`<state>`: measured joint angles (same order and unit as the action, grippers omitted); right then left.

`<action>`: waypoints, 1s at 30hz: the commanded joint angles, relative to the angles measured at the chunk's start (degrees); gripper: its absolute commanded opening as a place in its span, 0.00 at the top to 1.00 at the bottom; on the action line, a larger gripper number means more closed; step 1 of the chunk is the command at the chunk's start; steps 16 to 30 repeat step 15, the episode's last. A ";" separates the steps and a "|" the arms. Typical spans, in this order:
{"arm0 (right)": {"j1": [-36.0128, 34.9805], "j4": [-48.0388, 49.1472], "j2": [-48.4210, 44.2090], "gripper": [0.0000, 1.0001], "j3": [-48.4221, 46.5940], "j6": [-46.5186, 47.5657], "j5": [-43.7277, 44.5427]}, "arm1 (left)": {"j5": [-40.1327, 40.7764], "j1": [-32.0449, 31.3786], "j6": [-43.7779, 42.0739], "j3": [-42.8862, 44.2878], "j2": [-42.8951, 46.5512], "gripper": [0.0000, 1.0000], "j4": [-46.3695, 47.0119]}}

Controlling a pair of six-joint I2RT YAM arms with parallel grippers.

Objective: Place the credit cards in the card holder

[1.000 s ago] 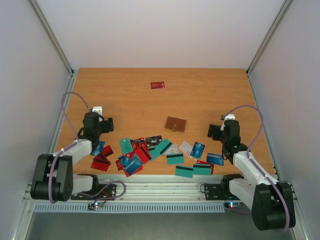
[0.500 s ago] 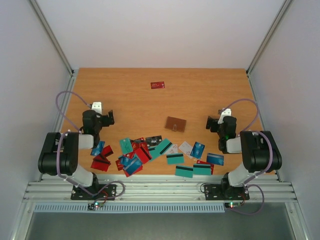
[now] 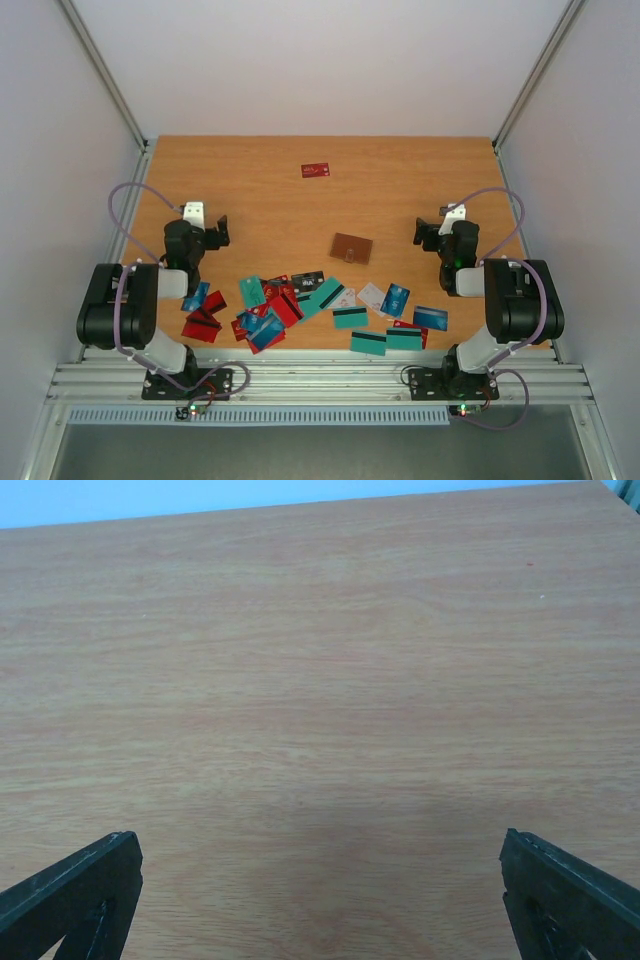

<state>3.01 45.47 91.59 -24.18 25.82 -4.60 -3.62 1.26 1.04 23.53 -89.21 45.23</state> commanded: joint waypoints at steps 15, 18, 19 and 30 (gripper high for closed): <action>0.33 1.84 -0.46 0.01 -0.17 0.29 -0.48 | 0.02 -0.11 -0.86 -0.37 -0.30 0.01 6.10; 0.33 1.84 -0.46 0.01 -0.17 0.29 -0.48 | 0.02 -0.11 -0.86 -0.37 -0.30 0.01 6.10; 0.33 1.84 -0.46 0.01 -0.17 0.29 -0.48 | 0.02 -0.11 -0.86 -0.37 -0.30 0.01 6.10; 0.33 1.84 -0.46 0.01 -0.17 0.29 -0.48 | 0.02 -0.11 -0.86 -0.37 -0.30 0.01 6.10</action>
